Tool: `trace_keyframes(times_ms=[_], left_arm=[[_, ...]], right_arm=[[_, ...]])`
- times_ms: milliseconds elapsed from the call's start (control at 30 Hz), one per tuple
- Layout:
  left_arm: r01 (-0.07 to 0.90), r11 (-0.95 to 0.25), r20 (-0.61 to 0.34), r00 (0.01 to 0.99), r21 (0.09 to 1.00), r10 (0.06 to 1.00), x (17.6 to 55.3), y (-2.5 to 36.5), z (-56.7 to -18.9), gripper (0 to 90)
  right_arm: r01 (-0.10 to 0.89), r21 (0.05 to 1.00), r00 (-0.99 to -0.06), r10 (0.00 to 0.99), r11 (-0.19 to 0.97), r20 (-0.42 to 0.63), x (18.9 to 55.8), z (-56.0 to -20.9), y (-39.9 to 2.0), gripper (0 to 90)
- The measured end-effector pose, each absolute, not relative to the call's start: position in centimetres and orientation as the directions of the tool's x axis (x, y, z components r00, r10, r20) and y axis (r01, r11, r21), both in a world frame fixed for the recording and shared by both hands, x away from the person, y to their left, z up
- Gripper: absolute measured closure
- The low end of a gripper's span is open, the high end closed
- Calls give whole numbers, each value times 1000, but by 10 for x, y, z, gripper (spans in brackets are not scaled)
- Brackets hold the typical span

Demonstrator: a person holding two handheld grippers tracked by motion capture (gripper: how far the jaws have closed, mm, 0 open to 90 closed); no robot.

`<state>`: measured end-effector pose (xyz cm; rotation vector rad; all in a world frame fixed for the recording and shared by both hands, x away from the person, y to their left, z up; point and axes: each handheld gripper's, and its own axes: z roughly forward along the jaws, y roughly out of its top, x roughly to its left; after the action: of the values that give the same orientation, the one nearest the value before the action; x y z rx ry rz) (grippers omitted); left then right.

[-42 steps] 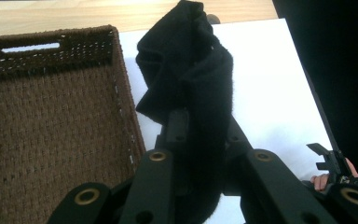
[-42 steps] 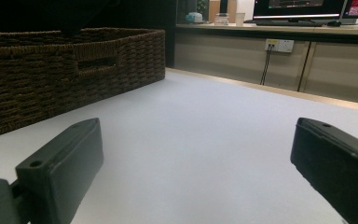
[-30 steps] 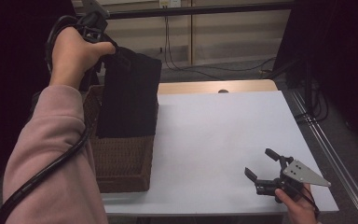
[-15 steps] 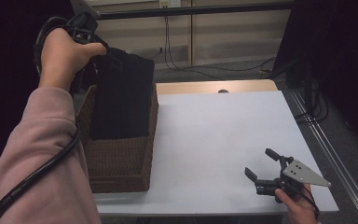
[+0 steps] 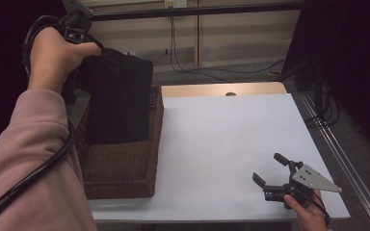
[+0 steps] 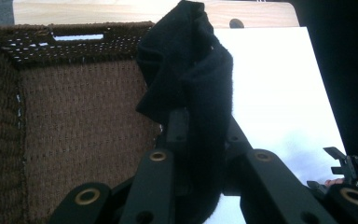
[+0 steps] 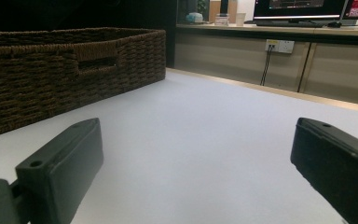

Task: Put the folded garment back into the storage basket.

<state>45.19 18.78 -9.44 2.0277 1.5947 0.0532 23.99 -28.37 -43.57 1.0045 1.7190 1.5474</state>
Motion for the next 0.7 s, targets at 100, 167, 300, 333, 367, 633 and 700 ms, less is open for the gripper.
trace_keyframes(times_ms=[100, 167, 300, 333, 367, 633, 700], left_arm=[[889, -126, -299, 277, 439, 913, 451, 190, -95, 793], [892, -122, -303, 273, 436, 913, 451, 192, -96, 793], [890, -137, -295, 285, 436, 912, 451, 196, -98, 793], [891, -133, -296, 280, 434, 913, 451, 197, -99, 793], [890, -131, -295, 280, 437, 914, 451, 197, -100, 793], [890, -141, -285, 283, 433, 916, 450, 200, -106, 792], [891, -135, -287, 279, 433, 916, 449, 199, -107, 792]], right_arm=[[128, 991, -527, 849, 32, 40, 240, -436, -284, 21], [136, 990, -527, 849, 31, 46, 240, -436, -283, 21], [135, 990, -527, 849, 32, 45, 240, -436, -283, 21], [127, 991, -526, 849, 33, 39, 241, -436, -284, 21], [129, 991, -526, 850, 32, 40, 240, -436, -284, 21], [140, 990, -523, 851, 29, 49, 240, -436, -283, 21], [136, 990, -524, 851, 29, 47, 240, -436, -283, 21]])
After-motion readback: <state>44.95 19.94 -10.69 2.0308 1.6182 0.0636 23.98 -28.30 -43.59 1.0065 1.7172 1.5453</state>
